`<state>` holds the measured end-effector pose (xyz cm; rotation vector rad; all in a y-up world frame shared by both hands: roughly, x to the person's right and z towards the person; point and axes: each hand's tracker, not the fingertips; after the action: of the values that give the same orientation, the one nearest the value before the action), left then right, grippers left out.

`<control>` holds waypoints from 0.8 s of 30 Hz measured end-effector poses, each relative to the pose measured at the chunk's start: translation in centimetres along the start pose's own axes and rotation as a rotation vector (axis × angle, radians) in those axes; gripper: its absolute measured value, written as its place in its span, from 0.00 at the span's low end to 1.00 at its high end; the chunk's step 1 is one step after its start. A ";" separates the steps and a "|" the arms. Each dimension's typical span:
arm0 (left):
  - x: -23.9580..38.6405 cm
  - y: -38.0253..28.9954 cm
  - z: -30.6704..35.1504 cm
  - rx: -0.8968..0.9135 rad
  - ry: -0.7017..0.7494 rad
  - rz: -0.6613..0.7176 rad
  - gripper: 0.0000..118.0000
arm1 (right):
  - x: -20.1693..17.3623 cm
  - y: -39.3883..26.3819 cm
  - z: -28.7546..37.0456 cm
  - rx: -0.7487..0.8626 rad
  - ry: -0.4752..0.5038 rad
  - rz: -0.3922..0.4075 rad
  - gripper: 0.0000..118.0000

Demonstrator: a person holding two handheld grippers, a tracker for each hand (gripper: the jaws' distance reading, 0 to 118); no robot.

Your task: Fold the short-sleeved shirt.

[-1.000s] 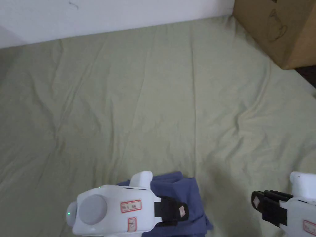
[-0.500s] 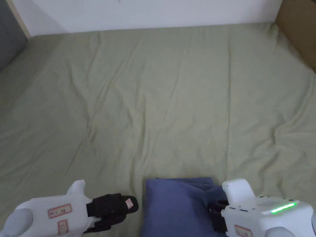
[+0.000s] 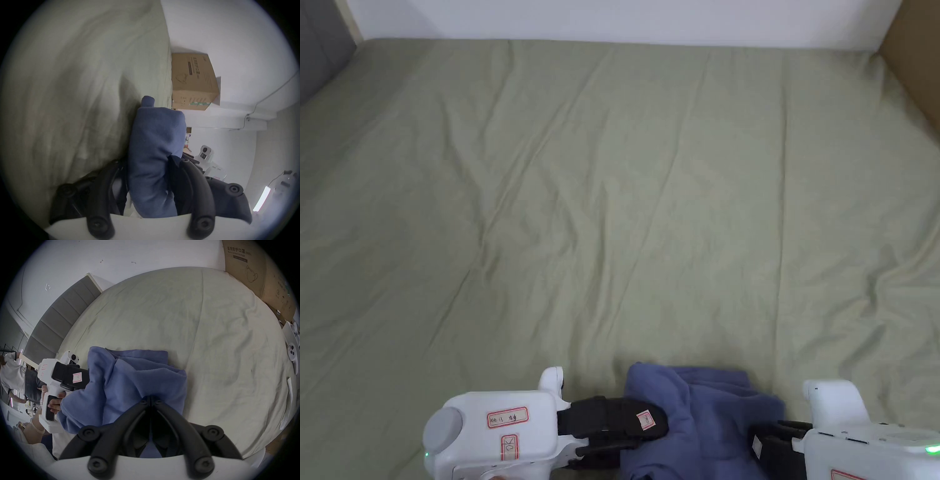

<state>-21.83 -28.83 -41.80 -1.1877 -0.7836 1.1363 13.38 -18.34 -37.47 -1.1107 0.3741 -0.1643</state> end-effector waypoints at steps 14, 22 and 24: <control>1.3 -0.5 1.7 0.068 0.024 -0.083 0.75 | -0.4 0.1 -0.1 -0.011 -0.014 0.019 0.01; 2.0 0.5 0.5 -0.059 0.001 -0.146 0.88 | -0.5 0.1 -0.2 -0.014 -0.015 0.023 0.01; 2.5 1.0 0.3 -0.077 0.080 -0.190 0.50 | -0.5 0.1 -0.2 -0.015 -0.014 0.020 0.01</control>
<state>-21.66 -26.39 -42.88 -1.1880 -0.8659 0.9042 12.82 -18.31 -37.58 -1.1218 0.3745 -0.1359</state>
